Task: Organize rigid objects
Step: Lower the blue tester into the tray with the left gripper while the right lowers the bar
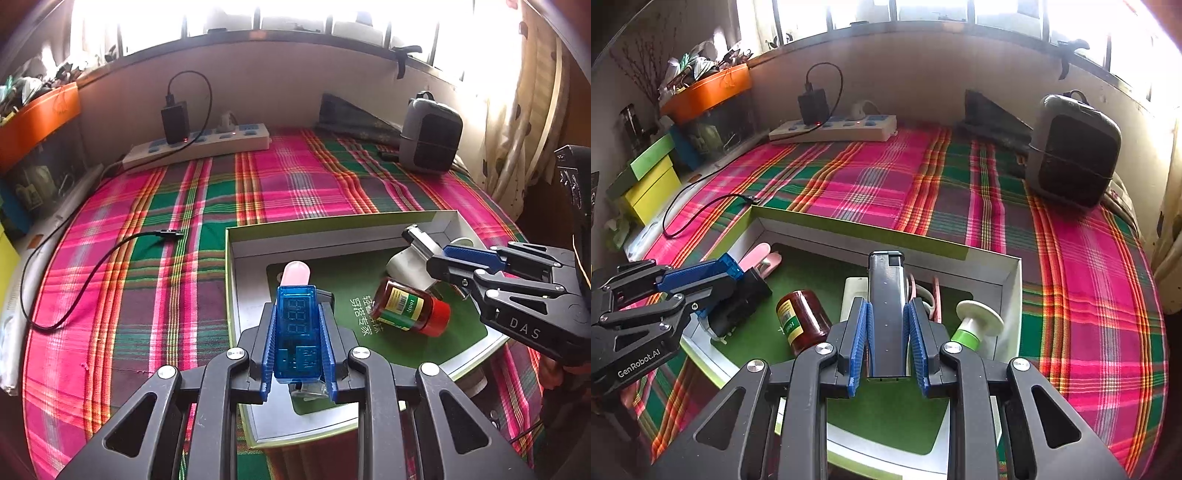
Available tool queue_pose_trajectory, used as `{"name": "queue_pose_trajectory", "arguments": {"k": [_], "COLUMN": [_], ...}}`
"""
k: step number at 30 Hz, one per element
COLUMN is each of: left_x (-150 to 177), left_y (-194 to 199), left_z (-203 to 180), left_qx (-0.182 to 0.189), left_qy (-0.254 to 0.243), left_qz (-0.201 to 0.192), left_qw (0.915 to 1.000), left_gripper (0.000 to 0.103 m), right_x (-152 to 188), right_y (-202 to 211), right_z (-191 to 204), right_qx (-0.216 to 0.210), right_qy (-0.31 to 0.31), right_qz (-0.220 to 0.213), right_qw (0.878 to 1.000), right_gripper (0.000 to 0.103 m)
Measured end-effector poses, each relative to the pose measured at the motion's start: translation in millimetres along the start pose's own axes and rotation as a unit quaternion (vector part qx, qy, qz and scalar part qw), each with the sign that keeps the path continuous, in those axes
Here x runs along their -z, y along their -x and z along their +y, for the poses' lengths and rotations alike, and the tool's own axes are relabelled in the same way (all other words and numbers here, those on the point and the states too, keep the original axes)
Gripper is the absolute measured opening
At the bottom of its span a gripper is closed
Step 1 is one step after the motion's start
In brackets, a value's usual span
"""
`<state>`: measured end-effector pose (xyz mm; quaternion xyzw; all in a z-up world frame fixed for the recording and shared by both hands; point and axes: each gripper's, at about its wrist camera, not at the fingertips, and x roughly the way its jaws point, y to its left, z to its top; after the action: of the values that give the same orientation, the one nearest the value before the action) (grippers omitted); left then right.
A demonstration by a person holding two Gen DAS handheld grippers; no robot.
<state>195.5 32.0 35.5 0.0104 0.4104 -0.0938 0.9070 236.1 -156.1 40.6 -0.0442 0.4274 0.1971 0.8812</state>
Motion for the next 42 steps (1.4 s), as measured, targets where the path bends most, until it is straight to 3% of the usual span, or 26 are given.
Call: {"name": "queue_pose_trajectory", "arguments": {"k": [25,30,42], "left_x": [-0.3,-0.5,-0.1], "left_y": [-2.8,-2.7,-1.1], "left_z": [4.0,3.7,3.8], "left_qx": [0.012,0.011,0.014], "left_qy": [0.012,0.012,0.012], "left_qz": [0.005,0.006,0.006], "left_qw": [0.9998,0.9999,0.9998], "left_gripper": [0.030,0.036,0.038], "right_x": [-3.1,-2.1,-1.8], "right_y": [-8.1,-7.9,-6.1], "right_z": [-1.1,1.7,1.8], "right_qx": [-0.013,-0.008,-0.009], "right_qy": [-0.013,-0.007,-0.012], "right_qz": [0.000,-0.003,-0.010], "right_qw": [1.000,1.000,1.000], "right_gripper": [0.024,0.024,0.028]}}
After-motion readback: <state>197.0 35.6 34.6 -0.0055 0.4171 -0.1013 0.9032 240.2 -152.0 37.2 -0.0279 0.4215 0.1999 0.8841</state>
